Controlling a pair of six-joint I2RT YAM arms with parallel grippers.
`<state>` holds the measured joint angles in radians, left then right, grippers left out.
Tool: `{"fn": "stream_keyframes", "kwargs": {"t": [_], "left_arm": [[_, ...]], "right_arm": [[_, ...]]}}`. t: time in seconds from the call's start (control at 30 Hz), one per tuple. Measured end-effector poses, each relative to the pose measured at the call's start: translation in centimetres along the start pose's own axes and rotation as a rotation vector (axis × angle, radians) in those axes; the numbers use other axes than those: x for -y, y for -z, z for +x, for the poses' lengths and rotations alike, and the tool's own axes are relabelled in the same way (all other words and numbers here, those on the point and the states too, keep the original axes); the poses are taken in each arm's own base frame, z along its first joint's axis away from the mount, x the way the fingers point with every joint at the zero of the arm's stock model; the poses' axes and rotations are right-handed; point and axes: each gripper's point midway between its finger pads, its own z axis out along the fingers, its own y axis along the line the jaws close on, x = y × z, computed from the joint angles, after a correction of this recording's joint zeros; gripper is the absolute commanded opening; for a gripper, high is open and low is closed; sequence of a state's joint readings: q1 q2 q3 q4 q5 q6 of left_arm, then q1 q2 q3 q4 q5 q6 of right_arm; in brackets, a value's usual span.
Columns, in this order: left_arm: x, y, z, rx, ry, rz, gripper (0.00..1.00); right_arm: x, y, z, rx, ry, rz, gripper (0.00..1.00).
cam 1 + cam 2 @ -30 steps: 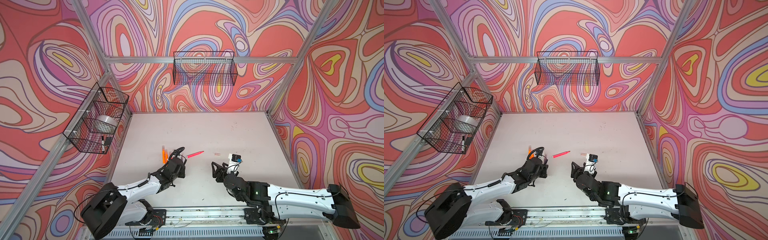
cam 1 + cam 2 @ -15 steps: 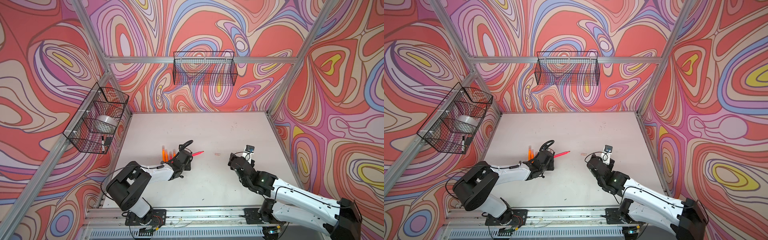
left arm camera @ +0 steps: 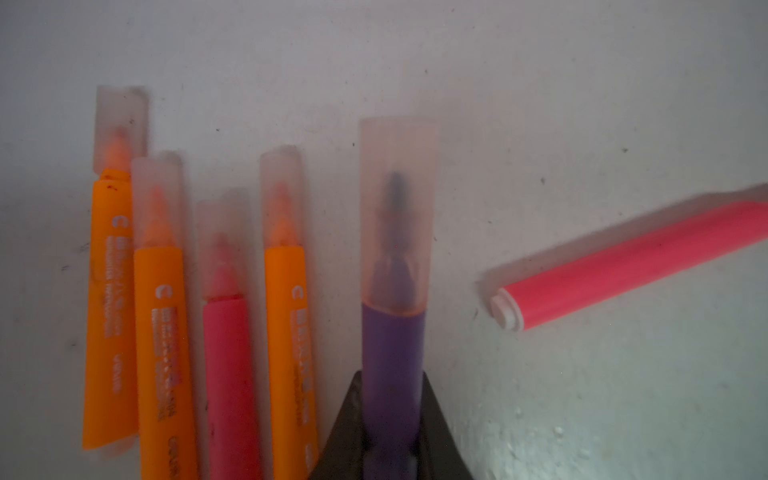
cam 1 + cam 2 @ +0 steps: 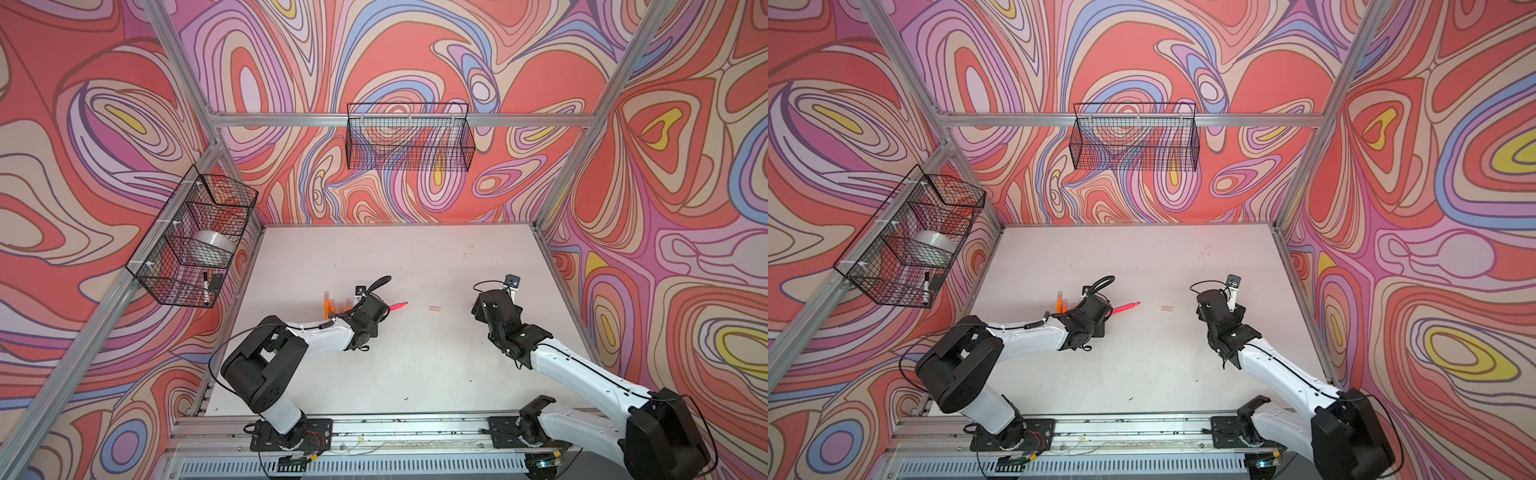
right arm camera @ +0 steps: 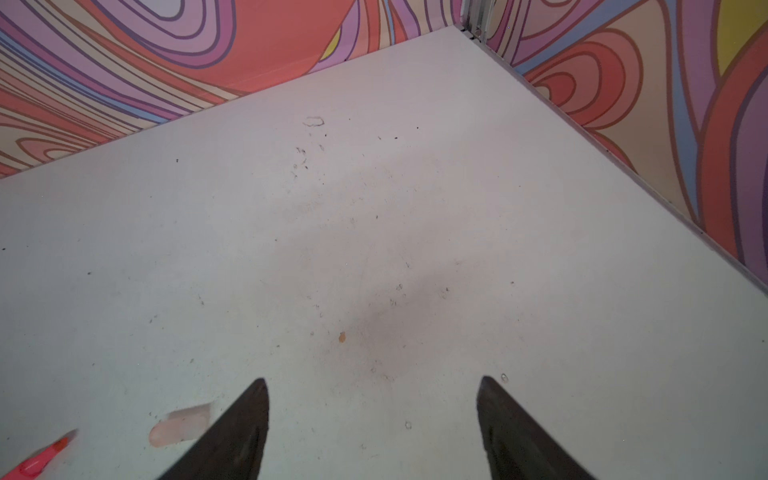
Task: Insert the pens into the pen caps
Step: 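Lower the capped purple marker beside the capped highlighters and open the left gripper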
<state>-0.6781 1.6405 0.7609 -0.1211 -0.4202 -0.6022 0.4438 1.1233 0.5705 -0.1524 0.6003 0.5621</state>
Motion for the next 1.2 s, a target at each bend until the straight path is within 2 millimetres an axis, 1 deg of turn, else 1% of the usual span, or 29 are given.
{"fn": "stream_keyframes", "kwargs": {"t": [0.1,0.2,0.3,0.5,0.63,0.8,0.97,1.07,1.13,1.2], "left_arm": [[-0.6,-0.2,-0.2,-0.009,-0.022,-0.042,0.00],[-1.0,-0.4,-0.4,-0.018,-0.038,-0.066,0.01],[-1.1,-0.5,-0.4,-0.023,-0.047,-0.076,0.07],[-1.2,-0.6,-0.4,-0.038,-0.074,-0.077,0.21],[-1.0,-0.4,-0.6,-0.046,-0.093,-0.072,0.26],[-0.7,-0.1,-1.4,-0.044,-0.103,-0.070,0.33],[-0.4,0.3,-2.2,-0.036,-0.110,-0.066,0.32],[-0.3,0.6,-2.6,-0.026,-0.122,-0.058,0.32],[-0.1,1.4,-3.2,0.000,-0.131,-0.024,0.33],[0.4,2.7,-3.8,0.044,-0.143,0.047,0.38]], "right_arm": [[0.6,-0.9,0.0,-0.004,-0.002,0.024,0.79],[0.7,-0.9,-0.9,0.030,-0.025,0.021,0.80],[0.8,-0.9,-1.4,0.053,-0.045,0.016,0.80],[0.5,-1.0,-1.7,0.065,-0.056,0.003,0.80],[0.4,-1.0,-1.7,0.062,-0.056,-0.003,0.80],[0.5,-1.1,-1.4,0.059,-0.054,-0.003,0.80],[0.5,-1.1,-1.5,0.062,-0.057,-0.005,0.80],[0.4,-1.1,-1.5,0.064,-0.059,-0.010,0.80],[0.4,-1.1,-1.5,0.065,-0.060,-0.012,0.80],[0.4,-1.0,-1.4,0.064,-0.060,-0.015,0.80]]}}
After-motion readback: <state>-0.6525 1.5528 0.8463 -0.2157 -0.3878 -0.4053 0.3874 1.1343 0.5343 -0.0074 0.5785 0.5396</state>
